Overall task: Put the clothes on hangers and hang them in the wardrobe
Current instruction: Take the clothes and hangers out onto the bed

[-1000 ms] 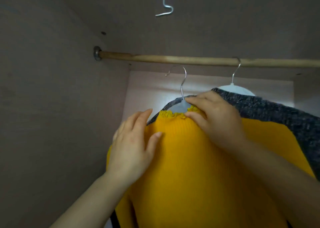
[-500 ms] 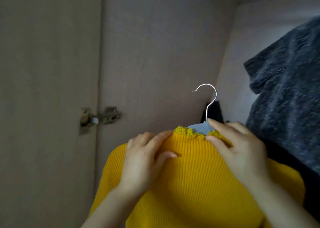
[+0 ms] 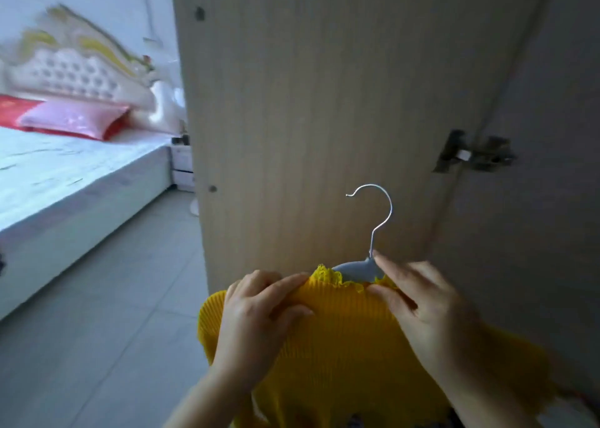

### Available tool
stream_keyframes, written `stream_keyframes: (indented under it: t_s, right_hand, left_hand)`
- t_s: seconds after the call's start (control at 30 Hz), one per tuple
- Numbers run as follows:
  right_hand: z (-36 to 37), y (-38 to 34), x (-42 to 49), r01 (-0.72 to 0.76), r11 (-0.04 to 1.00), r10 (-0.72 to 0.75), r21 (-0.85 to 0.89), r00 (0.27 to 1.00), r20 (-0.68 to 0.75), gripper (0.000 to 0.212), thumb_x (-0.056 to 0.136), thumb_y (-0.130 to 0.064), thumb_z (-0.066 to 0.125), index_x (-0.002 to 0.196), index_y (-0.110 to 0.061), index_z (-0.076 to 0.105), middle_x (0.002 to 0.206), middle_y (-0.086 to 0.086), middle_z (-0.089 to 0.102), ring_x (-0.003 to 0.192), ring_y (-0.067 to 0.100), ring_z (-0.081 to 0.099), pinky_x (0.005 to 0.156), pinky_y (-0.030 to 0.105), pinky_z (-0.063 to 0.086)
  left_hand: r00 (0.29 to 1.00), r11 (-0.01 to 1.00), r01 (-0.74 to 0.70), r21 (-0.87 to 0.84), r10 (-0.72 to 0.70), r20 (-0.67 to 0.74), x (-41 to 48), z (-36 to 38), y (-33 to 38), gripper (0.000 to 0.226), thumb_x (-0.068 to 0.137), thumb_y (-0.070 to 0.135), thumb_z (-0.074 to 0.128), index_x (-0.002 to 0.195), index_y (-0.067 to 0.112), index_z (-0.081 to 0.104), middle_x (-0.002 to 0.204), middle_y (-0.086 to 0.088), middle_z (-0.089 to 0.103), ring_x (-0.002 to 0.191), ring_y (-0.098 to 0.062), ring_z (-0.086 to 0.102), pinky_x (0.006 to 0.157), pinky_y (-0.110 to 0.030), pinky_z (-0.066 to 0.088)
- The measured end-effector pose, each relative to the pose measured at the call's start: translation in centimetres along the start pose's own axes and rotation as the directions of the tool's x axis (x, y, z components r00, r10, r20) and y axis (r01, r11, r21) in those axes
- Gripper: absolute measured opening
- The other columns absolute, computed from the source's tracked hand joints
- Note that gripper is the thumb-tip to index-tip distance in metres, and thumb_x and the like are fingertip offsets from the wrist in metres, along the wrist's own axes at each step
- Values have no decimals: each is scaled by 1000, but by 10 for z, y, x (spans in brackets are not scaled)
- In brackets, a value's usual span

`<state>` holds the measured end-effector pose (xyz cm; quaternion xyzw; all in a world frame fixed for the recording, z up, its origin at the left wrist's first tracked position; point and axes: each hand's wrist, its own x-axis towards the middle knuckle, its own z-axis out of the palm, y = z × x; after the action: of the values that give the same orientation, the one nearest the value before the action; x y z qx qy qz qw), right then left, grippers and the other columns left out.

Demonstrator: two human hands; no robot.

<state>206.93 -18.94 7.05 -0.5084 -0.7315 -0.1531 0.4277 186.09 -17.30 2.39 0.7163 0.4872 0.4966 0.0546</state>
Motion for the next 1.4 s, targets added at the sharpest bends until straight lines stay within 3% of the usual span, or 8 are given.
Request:
stream_keyframes:
  t_s: [0.1, 0.37, 0.5, 0.77, 0.93, 1.17, 1.27, 1.4]
  right_hand:
    - [49, -42, 13, 97, 988, -101, 123, 995, 26, 40, 69, -32, 68, 107, -19, 69, 78, 0, 66, 62, 10, 61, 50, 25, 48]
    - [188, -189, 39, 241, 863, -307, 444, 948, 81, 41, 76, -37, 68, 111, -16, 67, 73, -3, 60, 66, 6, 46, 60, 14, 40]
    - [259, -273, 61, 246, 807, -394, 537, 902, 178, 45, 69, -30, 68, 112, -16, 67, 74, -4, 60, 61, 1, 48, 53, 11, 43]
    - [384, -418, 108, 241, 678, -488, 694, 854, 180, 40, 75, -30, 60, 111, -13, 66, 74, 1, 63, 54, 7, 53, 41, 19, 49]
    - [460, -479, 142, 230, 635, -523, 738, 831, 192, 40, 72, -27, 66, 110, -13, 68, 78, 0, 64, 61, 5, 53, 50, 10, 44]
    - [593, -549, 200, 243, 546, -582, 802, 798, 154, 38, 72, -29, 68, 108, -19, 69, 80, -4, 64, 60, 4, 55, 49, 11, 45]
    - [649, -576, 237, 186, 500, -598, 846, 781, 182, 38, 73, -32, 65, 109, -22, 68, 82, -3, 65, 61, 8, 58, 51, 19, 52]
    - [712, -613, 287, 157, 464, -629, 872, 752, 199, 39, 71, -34, 66, 109, -26, 67, 82, -3, 66, 63, 9, 59, 52, 15, 48]
  left_hand:
    - [993, 987, 82, 138, -68, -101, -17, -50, -39, 38, 75, 50, 55, 100, 28, 71, 86, 8, 62, 84, -4, 48, 78, -30, 39]
    - [912, 894, 308, 325, -180, -369, -63, -186, -152, 31, 80, 44, 56, 104, 28, 68, 97, 16, 54, 92, 1, 45, 83, -23, 39]
    - [867, 818, 411, 402, -216, -449, -74, -255, -216, 34, 81, 45, 53, 103, 24, 69, 98, 15, 54, 93, 2, 43, 84, -23, 39]
    - [784, 707, 556, 436, -272, -558, -65, -369, -337, 34, 80, 42, 55, 103, 21, 69, 99, 5, 63, 93, -12, 53, 83, -36, 45]
    - [731, 672, 616, 410, -294, -616, -49, -412, -408, 34, 82, 43, 56, 105, 21, 69, 102, 11, 58, 95, -11, 52, 82, -41, 51]
    - [672, 594, 685, 422, -290, -682, -6, -456, -527, 27, 81, 28, 64, 104, 15, 70, 101, -2, 66, 94, -18, 57, 79, -49, 54]
    - [629, 553, 724, 412, -285, -723, 28, -474, -574, 27, 79, 26, 64, 102, 13, 71, 100, -2, 67, 93, -20, 58, 79, -48, 54]
    - [585, 504, 767, 397, -296, -755, 69, -499, -628, 28, 78, 25, 63, 102, 12, 71, 100, -5, 68, 93, -25, 61, 79, -51, 54]
